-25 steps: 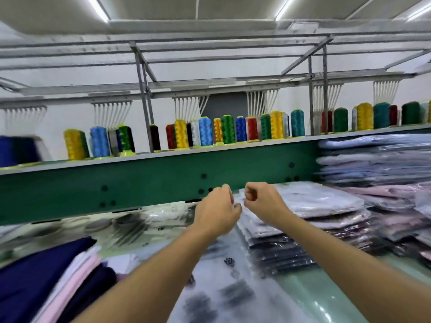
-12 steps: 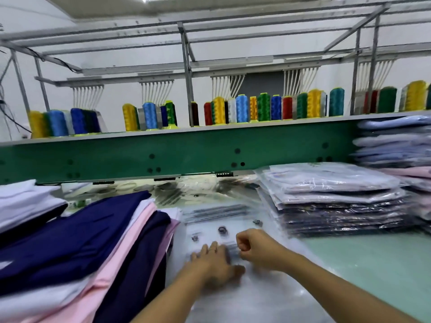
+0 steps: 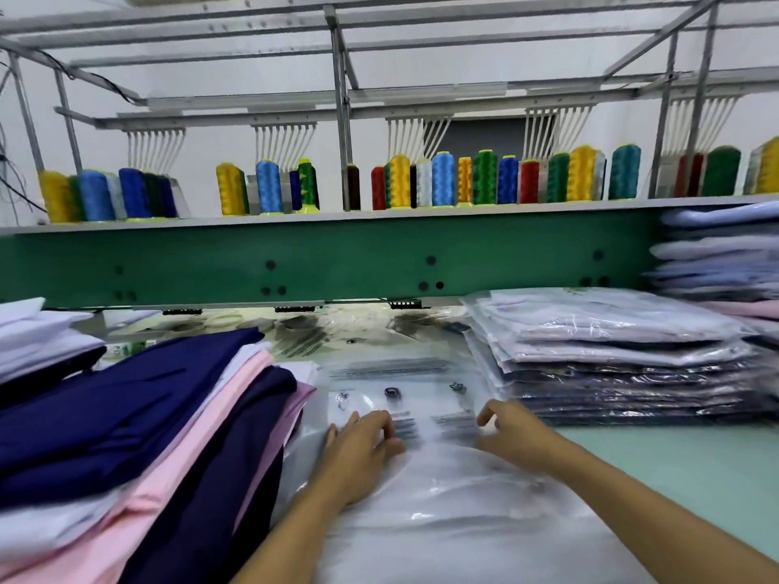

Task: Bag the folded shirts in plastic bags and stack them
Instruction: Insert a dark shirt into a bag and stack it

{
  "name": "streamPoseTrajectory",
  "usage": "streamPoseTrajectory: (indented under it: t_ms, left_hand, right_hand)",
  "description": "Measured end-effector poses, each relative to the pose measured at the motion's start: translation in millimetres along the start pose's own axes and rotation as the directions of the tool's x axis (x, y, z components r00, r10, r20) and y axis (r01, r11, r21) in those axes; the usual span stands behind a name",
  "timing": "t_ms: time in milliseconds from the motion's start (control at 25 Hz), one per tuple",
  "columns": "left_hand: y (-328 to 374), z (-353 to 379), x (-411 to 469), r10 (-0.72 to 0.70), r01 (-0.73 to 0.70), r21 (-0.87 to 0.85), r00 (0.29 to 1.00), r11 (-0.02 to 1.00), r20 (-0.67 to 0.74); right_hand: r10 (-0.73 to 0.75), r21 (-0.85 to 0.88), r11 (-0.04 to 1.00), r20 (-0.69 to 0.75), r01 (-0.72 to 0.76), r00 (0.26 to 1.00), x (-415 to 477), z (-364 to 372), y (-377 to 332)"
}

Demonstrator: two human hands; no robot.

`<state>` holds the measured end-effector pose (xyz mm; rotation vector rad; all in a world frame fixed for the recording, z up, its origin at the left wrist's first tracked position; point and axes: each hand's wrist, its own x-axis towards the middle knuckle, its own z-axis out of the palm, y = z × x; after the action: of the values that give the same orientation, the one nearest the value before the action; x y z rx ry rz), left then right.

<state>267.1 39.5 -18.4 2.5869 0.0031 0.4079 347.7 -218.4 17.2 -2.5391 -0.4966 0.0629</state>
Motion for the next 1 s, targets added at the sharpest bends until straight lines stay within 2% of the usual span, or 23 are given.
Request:
streamPoseTrajectory:
  t_ms: [160, 240, 320, 400, 520, 560, 720, 880, 1000]
  left_hand:
    - [-5.2, -2.3, 0.5, 0.039, -0.065, -0.232, 0.993, 0.970, -0.116]
    - [-5.4, -4.7, 1.5, -0.001, -0.067, -0.379, 0.984, 0.923, -0.177]
    - [-3.0, -7.6, 0.8, -0.038, -0.059, -0.418, 0.975, 0.907, -0.221]
    - [-1.2, -10.7, -1.8, -0.030, -0.061, -0.345, 0.968, 0.937, -0.250]
    - [16.3, -16.5, -8.3, 0.070, -0.064, 0.030, 0.962, 0.997, -0.266]
    - [26.9, -17.4, -8.6, 0.133, -0.120, 0.068, 0.958, 0.990, -0.254]
    - [86.8, -13.3, -21.8, 0.361, -0.384, -0.038, 0.894, 0.922, -0.266]
    - [106.8, 1.3, -35.8, 0.526, -0.498, 0.170, 0.797, 0.850, -0.297]
    - [106.2, 3.1, -35.8, 0.554, -0.519, 0.197, 0.749, 0.832, -0.364]
  right_hand:
    - [0.111, 0.275, 0.955, 0.015, -0.111, 0.994, -6.3, -12.2, 1.9]
    - [0.106, 0.394, 0.912, 0.051, -0.117, 0.993, -10.6, -17.9, 2.4]
    - [0.075, 0.492, 0.865, 0.073, -0.101, 0.995, -14.5, -23.4, -0.9]
    - [0.066, 0.552, 0.830, 0.050, -0.083, 0.997, -16.0, -28.7, -4.7]
    - [0.104, 0.717, 0.688, 0.059, -0.115, 0.993, -17.1, -31.1, -8.1]
    - [0.119, 0.749, 0.649, 0.071, -0.132, 0.990, -18.2, -30.2, -9.6]
    - [0.128, 0.776, 0.616, 0.069, -0.134, 0.989, -25.0, -23.9, -22.9]
    - [0.129, 0.786, 0.592, 0.127, -0.179, 0.983, -35.9, -25.2, -35.7]
    - [0.091, 0.734, 0.658, 0.145, -0.169, 0.985, -44.8, -24.6, -47.4]
